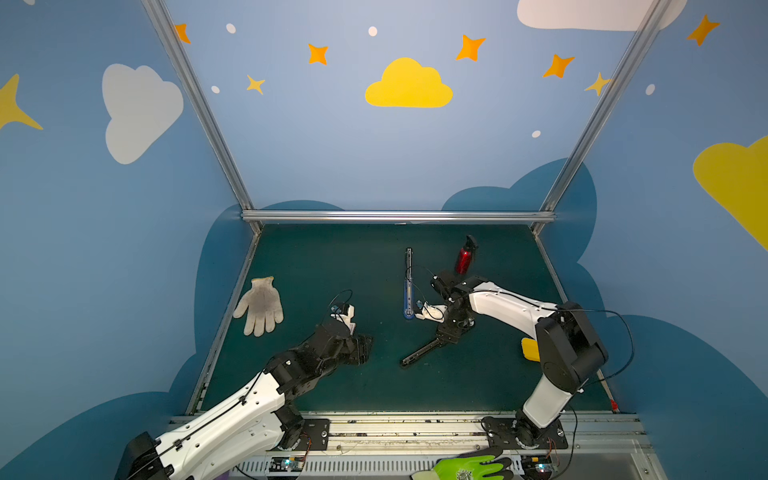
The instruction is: Load the staples into the stapler
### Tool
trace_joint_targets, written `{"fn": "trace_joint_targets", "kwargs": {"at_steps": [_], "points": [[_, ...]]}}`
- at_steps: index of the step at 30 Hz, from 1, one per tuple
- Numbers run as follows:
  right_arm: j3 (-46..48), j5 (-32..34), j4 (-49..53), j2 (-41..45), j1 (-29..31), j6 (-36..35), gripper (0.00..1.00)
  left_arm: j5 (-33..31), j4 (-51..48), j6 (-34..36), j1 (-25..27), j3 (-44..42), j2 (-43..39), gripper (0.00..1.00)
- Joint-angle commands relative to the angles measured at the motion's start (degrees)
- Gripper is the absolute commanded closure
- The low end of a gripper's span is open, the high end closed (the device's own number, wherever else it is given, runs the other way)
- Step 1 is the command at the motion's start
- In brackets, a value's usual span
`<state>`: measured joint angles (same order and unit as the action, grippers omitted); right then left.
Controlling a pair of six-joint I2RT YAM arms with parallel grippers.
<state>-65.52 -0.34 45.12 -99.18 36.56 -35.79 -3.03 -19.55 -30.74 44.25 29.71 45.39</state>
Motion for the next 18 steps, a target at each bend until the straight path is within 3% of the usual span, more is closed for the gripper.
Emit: {"fn": "trace_joint_targets", "kwargs": {"at_steps": [1, 10, 18], "points": [[2.3, -4.6, 0.6, 0.3, -0.3, 0.7, 0.27, -0.2, -0.3, -0.2, -0.5, -0.2, -0.1, 0.31], [2.7, -4.7, 1.4, 0.0, 1.1, 1.0, 0.25, 0.0, 0.2, -0.4, -0.7, -0.7, -0.2, 0.31], [4.1, 3.1, -2.3, -2.5, 2.9, 2.0, 0.30, 0.0, 0.7, -0.4, -0.7, -1.2, -0.3, 0.31]]}}
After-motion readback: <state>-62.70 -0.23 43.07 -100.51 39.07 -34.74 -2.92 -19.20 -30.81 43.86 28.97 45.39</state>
